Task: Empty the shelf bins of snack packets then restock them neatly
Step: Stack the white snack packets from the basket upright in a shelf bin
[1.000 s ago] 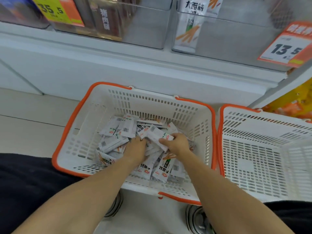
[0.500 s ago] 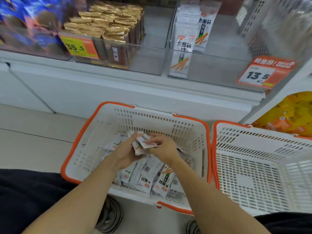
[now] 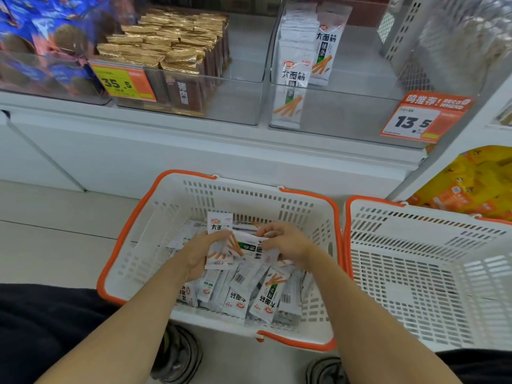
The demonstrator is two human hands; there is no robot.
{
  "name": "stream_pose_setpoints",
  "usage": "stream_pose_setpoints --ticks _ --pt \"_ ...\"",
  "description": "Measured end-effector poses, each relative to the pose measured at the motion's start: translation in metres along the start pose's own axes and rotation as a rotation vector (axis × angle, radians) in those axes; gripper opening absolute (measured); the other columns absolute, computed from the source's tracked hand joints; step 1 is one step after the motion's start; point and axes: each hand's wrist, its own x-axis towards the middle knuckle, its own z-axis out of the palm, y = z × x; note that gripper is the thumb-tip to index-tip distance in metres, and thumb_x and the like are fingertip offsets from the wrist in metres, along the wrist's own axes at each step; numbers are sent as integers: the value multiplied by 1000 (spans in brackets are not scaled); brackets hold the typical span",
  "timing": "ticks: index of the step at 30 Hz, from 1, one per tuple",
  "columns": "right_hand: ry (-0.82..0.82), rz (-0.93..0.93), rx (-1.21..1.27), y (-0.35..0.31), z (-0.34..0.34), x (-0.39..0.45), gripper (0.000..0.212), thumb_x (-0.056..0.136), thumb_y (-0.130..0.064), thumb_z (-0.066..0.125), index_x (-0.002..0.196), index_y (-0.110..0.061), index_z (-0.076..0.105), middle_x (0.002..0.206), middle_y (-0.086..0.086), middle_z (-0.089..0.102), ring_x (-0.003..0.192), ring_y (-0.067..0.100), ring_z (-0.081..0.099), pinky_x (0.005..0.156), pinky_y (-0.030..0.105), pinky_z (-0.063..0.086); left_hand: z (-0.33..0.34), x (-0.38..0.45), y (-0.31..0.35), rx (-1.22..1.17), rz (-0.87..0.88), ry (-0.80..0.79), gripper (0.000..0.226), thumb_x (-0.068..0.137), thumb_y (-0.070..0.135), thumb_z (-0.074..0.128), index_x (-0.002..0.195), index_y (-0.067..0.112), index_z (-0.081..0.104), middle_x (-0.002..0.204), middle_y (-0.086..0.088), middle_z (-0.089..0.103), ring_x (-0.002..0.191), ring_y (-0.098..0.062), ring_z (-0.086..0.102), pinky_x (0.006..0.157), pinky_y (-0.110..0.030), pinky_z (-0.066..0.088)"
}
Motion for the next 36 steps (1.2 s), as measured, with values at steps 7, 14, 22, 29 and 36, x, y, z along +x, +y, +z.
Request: stream_pose_setpoints --ticks 7,14,22,29,36 --pt "-41 -118 -486 1 -7 12 37 84 -25 82 119 -26 72 137 3 62 125 21 59 105 41 50 7 5 -24 805 -46 -159 83 65 66 85 132 27 57 118 4 71 106 -14 68 96 -36 54" --pt "125 7 -78 41 18 25 32 80 -26 86 102 -13 67 101 2 67 84 20 71 73 38 63 21 3 -48 867 8 -140 30 86 30 79 112 26 66 96 8 75 80 1 70 67 -12 51" --pt "110 347 -739 95 18 15 83 80 -29 83 145 -14 34 143 14 42 126 33 51 103 42 49 0 17 -66 716 -235 27 40 79 5 82 116 6 66 103 -8 74 91 -22 72 81 -34 59" --pt "24 340 -843 63 10 19 41 80 -32 83 103 -11 57 100 3 64 85 21 62 75 34 56 -2 20 -64 581 -270 61 34 80 4 80 111 7 66 105 -13 74 95 -27 72 88 -42 59" --pt "237 209 -160 -23 -18 25 24 97 -9 61 115 -11 45 99 22 69 71 30 68 69 40 61 2 16 -43 184 -322 39 25 88 0 71 112 -8 67 106 -22 74 100 -35 71 93 -52 56"
